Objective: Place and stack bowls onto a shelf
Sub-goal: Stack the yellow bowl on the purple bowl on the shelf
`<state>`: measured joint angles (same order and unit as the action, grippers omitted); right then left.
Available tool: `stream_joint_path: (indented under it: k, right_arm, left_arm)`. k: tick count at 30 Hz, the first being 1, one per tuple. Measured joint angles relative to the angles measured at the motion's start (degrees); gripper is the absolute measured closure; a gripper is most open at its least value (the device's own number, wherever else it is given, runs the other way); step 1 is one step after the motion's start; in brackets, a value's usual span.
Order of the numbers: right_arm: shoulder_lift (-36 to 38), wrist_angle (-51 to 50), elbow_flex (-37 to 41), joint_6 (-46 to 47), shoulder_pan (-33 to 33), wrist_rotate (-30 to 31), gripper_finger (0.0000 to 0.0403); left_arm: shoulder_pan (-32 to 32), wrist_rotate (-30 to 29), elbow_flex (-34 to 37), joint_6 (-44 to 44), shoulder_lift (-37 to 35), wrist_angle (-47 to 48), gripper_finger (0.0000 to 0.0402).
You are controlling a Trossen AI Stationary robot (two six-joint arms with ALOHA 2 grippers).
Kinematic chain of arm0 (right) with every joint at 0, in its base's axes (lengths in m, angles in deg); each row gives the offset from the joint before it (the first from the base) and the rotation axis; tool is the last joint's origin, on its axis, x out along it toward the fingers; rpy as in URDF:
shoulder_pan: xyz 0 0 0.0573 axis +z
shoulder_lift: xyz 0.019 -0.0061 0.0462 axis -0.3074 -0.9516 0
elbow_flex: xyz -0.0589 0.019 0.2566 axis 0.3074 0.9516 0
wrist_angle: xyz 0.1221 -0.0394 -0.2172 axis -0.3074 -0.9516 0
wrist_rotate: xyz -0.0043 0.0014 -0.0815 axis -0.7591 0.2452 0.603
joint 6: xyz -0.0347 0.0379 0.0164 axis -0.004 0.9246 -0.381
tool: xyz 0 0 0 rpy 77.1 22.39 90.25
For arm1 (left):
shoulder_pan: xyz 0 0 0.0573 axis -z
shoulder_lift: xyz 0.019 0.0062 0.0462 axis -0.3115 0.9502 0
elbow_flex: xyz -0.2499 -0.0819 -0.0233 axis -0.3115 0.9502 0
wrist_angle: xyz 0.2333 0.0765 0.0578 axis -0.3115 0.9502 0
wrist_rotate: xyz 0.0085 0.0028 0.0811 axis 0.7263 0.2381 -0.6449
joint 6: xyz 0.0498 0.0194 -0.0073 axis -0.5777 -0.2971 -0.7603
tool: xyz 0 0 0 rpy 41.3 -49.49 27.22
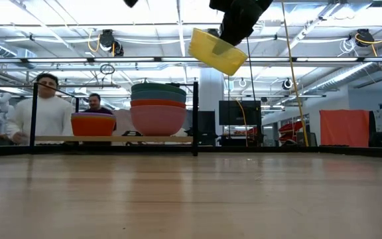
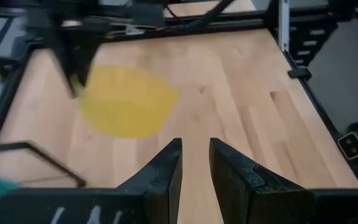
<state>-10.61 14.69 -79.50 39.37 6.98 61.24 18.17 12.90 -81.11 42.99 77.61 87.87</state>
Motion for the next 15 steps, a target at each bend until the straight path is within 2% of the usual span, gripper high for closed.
stream_joint_path:
  k: [7, 12, 15]
  right_arm:
    - [0.0, 1.0, 0.0, -3.2, 0.0, 0.0, 0.0403]
    - [0.0, -1.6, 0.0, -6.3, 0.0, -6.5, 0.0403]
    - [0.0, -2.8, 0.0, -4.7, 0.2, -6.5, 0.0403]
  left_arm:
    - [1.3, 0.0, 0.0, 2.5, 5.2, -4.8, 0.0316]
    - [2.2, -0.1, 0.0, -1.3, 7.0, -4.8, 0.0316]
    - [2.6, 0.0, 0.0, -1.7, 7.0, -4.7, 0.0316]
